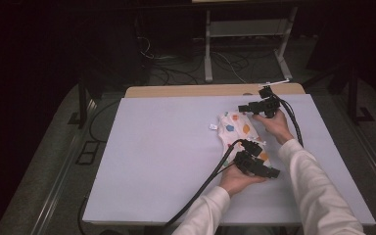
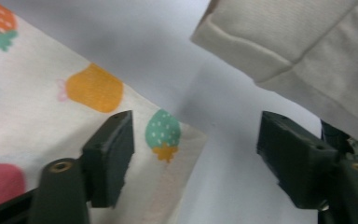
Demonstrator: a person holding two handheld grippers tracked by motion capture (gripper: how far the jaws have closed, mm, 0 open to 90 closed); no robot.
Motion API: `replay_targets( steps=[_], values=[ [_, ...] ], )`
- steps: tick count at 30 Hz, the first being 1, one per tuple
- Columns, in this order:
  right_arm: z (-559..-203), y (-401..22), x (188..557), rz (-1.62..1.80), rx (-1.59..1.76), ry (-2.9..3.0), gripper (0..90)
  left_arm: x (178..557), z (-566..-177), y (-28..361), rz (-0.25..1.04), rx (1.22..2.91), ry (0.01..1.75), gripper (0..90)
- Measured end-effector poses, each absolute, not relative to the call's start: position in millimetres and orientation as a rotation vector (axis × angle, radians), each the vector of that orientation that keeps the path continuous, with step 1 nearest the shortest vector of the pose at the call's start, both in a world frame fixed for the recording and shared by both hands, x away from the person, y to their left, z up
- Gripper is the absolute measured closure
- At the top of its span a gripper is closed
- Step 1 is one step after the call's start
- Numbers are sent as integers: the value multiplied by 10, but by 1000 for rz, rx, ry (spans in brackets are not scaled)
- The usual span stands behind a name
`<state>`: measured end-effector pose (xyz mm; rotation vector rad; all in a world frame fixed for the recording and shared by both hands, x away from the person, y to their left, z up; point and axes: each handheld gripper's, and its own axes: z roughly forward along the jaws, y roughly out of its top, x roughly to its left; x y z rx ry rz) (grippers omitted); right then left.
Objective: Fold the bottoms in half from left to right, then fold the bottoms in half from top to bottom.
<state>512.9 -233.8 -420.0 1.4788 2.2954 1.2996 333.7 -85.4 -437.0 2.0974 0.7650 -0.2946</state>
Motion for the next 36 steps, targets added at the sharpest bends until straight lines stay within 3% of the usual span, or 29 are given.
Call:
replay_targets(
  steps=[4, 9, 11, 27, 36],
  values=[
    [-4151, -2326, 5086, 1313, 1431, 2318, 159, 3339, -4309, -801, -290, 2096, 723, 148],
    [-4062, -2318, 5012, 1342, 1392, 2311, 92, 3349, -4223, -707, -266, 2107, 698, 14],
    [-4035, -2314, 4990, 1344, 1384, 2314, 0, 3358, -4185, -648, -244, 2116, 689, 0],
    [-3956, -2285, 4763, 1387, 1341, 2303, 0, 3532, -3953, -41, -23, 2048, 736, 0],
    [-3991, -2321, 4769, 1412, 1335, 2302, 0, 3694, -3939, 114, 26, 2032, 753, 0]
  ],
)
